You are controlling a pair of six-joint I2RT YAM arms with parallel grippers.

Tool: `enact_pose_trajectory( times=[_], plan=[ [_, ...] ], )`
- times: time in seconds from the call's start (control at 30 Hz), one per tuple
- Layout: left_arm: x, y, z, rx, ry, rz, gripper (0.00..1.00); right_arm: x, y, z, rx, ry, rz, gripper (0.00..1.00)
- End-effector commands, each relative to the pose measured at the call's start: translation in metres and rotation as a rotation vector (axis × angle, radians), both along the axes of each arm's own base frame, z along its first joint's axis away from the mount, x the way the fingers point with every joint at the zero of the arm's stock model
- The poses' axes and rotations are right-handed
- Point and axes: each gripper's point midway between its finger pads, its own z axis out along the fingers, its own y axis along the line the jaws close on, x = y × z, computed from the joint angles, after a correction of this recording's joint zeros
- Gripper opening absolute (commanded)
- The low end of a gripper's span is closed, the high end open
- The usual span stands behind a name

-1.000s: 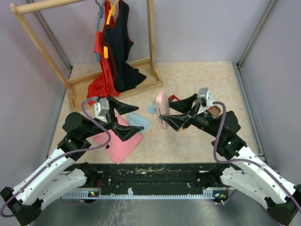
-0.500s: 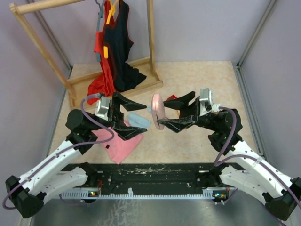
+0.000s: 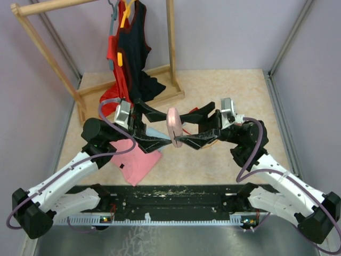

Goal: Organize the sunglasses
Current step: Open the sunglasses case.

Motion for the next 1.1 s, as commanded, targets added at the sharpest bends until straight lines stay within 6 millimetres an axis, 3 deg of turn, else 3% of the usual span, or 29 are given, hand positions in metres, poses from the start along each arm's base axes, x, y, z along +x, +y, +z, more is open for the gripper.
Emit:
enact_pose_trajectory(
  times=[0.0, 0.23, 0.33, 0.5, 0.63, 0.7, 0.93, 1.07],
  plan=[
    [-0.009, 0.001, 0.024, -0.049, -0.054, -0.029, 0.98, -0.011, -0.006, 0.029, 0.078, -0.081, 0.018, 0.0],
    [-0.011, -0.003, 0.025, -0.055, -0.042, -0.057, 0.98, -0.005, -0.001, 0.024, 0.065, -0.057, 0.012, 0.0],
    [-0.013, -0.004, 0.026, -0.056, -0.041, -0.067, 0.93, -0.005, -0.001, 0.024, 0.064, -0.055, 0.015, 0.0],
    [-0.015, -0.005, 0.025, -0.054, -0.041, -0.075, 0.73, -0.004, -0.001, 0.023, 0.064, -0.044, 0.008, 0.0],
    [-0.016, -0.005, 0.022, -0.046, -0.031, -0.074, 0.46, 0.005, -0.002, 0.021, 0.064, -0.007, -0.039, 0.0],
    [-0.011, -0.004, 0.021, -0.039, -0.016, -0.039, 0.37, 0.016, -0.004, 0.017, 0.052, 0.024, -0.099, 0.0],
    [0.049, 0.011, 0.01, 0.015, 0.135, 0.324, 0.13, 0.065, -0.017, -0.008, -0.044, 0.153, -0.38, 0.0],
    [0.091, 0.028, -0.005, 0.07, 0.183, 0.573, 0.12, 0.108, -0.028, -0.027, -0.095, 0.299, -0.589, 0.0]
  ],
)
